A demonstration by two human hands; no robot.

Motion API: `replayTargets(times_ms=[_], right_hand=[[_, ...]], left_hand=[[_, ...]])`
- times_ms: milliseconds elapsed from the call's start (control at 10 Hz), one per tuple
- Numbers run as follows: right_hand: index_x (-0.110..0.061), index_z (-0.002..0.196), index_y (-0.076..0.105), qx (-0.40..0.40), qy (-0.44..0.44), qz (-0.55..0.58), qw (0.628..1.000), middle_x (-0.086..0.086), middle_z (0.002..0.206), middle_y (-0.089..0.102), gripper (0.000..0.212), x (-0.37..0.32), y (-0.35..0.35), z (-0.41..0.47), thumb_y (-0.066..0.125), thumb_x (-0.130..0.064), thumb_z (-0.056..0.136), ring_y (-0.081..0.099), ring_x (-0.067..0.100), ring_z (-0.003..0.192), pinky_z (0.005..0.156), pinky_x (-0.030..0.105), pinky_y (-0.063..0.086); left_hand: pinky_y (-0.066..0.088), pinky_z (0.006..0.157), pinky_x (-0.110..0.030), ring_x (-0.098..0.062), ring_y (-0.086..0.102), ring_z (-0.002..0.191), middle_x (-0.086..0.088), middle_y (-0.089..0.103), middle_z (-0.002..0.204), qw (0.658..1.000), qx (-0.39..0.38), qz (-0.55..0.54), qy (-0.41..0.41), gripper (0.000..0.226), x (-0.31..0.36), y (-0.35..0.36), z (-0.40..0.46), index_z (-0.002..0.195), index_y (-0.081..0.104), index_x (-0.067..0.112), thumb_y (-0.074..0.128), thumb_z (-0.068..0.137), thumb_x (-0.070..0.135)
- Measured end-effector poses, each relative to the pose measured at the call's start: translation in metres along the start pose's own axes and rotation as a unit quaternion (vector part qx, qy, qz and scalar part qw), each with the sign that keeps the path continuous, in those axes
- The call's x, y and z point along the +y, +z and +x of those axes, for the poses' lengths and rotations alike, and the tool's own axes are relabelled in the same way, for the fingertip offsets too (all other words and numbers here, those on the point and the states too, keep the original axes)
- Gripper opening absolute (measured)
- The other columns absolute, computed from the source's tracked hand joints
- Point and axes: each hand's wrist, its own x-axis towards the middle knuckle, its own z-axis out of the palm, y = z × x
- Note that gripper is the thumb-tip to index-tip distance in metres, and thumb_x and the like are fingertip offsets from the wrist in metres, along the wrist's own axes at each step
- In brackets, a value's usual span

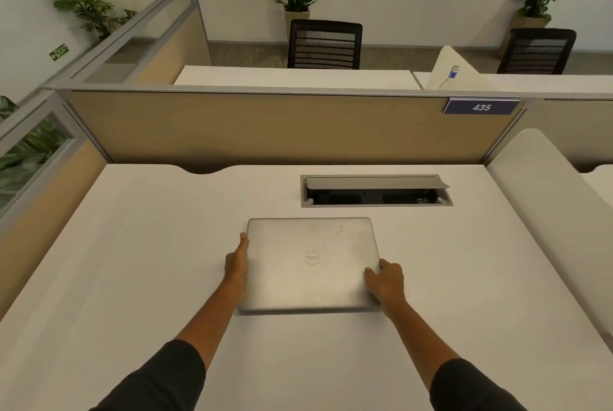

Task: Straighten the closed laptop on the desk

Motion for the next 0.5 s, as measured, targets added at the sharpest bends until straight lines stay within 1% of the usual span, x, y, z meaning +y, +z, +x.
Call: replayTargets(times_ms=[100,200,300,400,500], right_hand=[[0.003,0.111,0.063,0.002,-0.026,-0.047,0.999,0.021,0.119,0.057,0.045,0.002,0.001,-0.002,0.064,-0.037,0.089,0.058,0.04,0.116,0.101,0.048,0.051],[0.003,0.125,0.058,0.005,-0.058,-0.106,0.993,0.022,0.129,0.053,0.047,-0.001,-0.001,-0.01,0.063,-0.034,0.097,0.05,0.04,0.125,0.104,0.042,0.043],[-0.001,0.147,0.044,0.007,-0.099,-0.127,0.987,0.021,0.153,0.042,0.063,0.0,-0.002,-0.014,0.059,-0.04,0.1,0.038,0.038,0.142,0.114,0.043,0.038],[-0.006,0.163,0.021,0.022,-0.158,-0.162,0.974,0.014,0.172,0.02,0.079,-0.005,-0.008,-0.022,0.051,-0.047,0.103,0.019,0.033,0.159,0.127,0.043,0.02],[-0.009,0.165,0.013,0.046,-0.234,-0.191,0.952,0.01,0.175,0.01,0.079,-0.018,-0.013,-0.025,0.042,-0.05,0.104,0.009,0.029,0.162,0.129,0.041,0.008]], left_hand=[[0.046,0.111,-0.044,-0.037,0.061,0.125,-0.008,0.063,0.139,0.991,0.014,0.104,0.08,0.07,0.021,0.014,-0.058,0.137,0.065,0.005,0.054,0.105,0.066],[0.04,0.128,-0.048,-0.037,0.049,0.152,-0.014,0.047,0.168,0.963,0.025,0.225,0.149,0.075,0.013,0.01,-0.071,0.164,0.042,0.002,0.05,0.11,0.054],[0.026,0.136,-0.05,-0.036,0.025,0.168,-0.016,0.021,0.182,0.917,0.034,0.338,0.207,0.08,0.002,-0.001,-0.074,0.173,0.02,0.008,0.05,0.112,0.05],[0.01,0.139,-0.05,-0.036,0.007,0.172,-0.017,0.006,0.185,0.857,0.041,0.434,0.277,0.09,0.003,-0.009,-0.089,0.175,0.003,0.008,0.049,0.111,0.051],[-0.007,0.138,-0.047,-0.033,-0.005,0.173,-0.014,-0.004,0.186,0.817,0.059,0.464,0.338,0.11,0.012,-0.018,-0.092,0.175,-0.002,0.011,0.027,0.098,0.084]])
